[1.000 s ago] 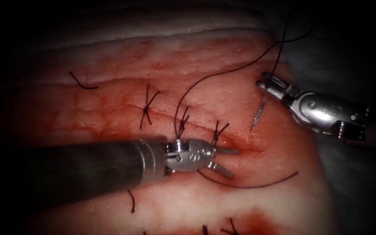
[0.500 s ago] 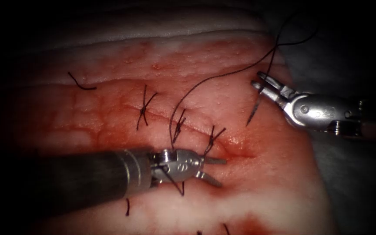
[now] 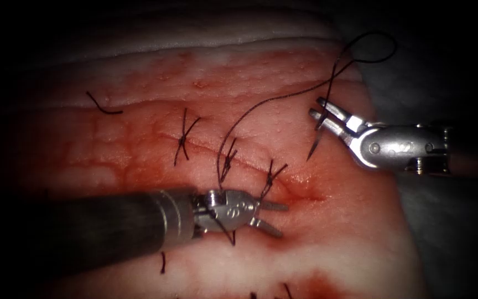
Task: Wound Closure
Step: Use the right needle driver to throw the needle through the top of the incision.
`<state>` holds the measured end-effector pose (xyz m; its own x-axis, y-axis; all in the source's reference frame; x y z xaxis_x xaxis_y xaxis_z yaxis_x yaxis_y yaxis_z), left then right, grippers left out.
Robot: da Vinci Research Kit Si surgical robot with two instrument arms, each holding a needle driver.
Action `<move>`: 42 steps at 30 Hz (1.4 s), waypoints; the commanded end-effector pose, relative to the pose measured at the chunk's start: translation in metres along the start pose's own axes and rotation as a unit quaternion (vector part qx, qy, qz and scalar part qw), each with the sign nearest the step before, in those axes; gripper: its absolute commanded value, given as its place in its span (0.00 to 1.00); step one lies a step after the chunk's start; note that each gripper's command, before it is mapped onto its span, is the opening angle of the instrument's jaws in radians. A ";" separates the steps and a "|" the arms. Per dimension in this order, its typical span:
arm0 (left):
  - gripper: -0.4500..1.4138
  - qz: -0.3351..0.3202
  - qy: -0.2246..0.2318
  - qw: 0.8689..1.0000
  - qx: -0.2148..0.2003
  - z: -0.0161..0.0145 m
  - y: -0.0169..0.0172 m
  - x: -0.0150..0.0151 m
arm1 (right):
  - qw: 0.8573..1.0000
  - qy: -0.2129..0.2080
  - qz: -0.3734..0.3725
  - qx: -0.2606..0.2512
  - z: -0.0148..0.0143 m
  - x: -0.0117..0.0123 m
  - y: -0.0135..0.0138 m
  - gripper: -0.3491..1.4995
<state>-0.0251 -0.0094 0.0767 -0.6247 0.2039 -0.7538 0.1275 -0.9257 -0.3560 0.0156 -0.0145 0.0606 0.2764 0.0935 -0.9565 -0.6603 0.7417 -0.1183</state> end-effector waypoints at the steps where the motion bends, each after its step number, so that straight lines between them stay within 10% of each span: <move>1: 0.29 0.000 0.001 1.000 0.000 0.0006 -0.0002 0.0001 | 1.000 0.002 -0.006 0.000 0.0008 -0.0005 -0.0004 0.00; 42: 0.34 -0.008 0.009 1.000 -0.006 -0.0010 -0.0005 0.0011 | 0.998 -0.018 -0.061 0.025 -0.0030 -0.0058 -0.0104 0.00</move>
<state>-0.0246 -0.0084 0.0750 -0.6134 0.2255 -0.7569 0.1253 -0.9184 -0.3752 0.0181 -0.0250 0.0661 0.3846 0.0281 -0.9227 -0.5822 0.7830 -0.2188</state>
